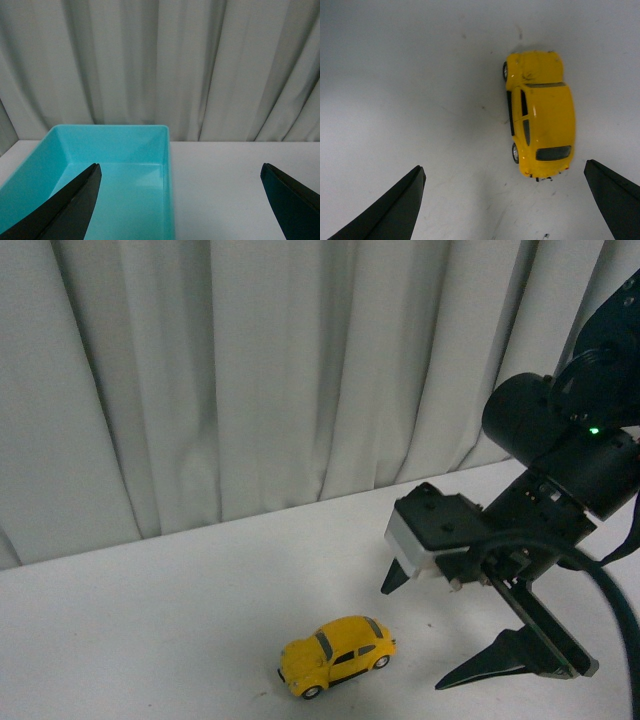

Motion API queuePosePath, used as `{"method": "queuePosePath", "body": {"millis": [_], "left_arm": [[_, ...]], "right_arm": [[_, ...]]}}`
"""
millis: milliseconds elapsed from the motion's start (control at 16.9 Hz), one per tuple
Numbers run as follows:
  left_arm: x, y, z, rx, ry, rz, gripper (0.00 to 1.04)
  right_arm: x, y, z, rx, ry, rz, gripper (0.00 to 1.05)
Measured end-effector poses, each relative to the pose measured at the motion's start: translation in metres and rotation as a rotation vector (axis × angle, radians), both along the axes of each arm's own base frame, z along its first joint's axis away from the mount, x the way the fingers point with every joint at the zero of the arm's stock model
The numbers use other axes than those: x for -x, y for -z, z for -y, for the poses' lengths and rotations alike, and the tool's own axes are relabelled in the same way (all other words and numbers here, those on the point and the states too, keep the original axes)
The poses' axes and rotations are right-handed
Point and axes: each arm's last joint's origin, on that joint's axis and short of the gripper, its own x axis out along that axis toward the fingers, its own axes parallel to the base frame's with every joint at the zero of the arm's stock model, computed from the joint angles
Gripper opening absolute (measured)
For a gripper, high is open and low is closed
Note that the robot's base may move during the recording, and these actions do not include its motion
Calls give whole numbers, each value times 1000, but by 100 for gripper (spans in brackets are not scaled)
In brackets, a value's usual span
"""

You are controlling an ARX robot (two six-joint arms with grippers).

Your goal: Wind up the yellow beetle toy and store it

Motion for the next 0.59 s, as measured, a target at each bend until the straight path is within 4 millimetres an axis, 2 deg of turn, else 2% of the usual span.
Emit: {"method": "queuePosePath", "body": {"millis": [296, 592], "left_arm": [[0, 0, 0, 0, 0, 1, 98], [0, 0, 0, 0, 0, 0, 98]], "right_arm": [[-25, 6, -21, 62, -108, 69, 98], [-38, 22, -29, 123, -137, 34, 98]]}}
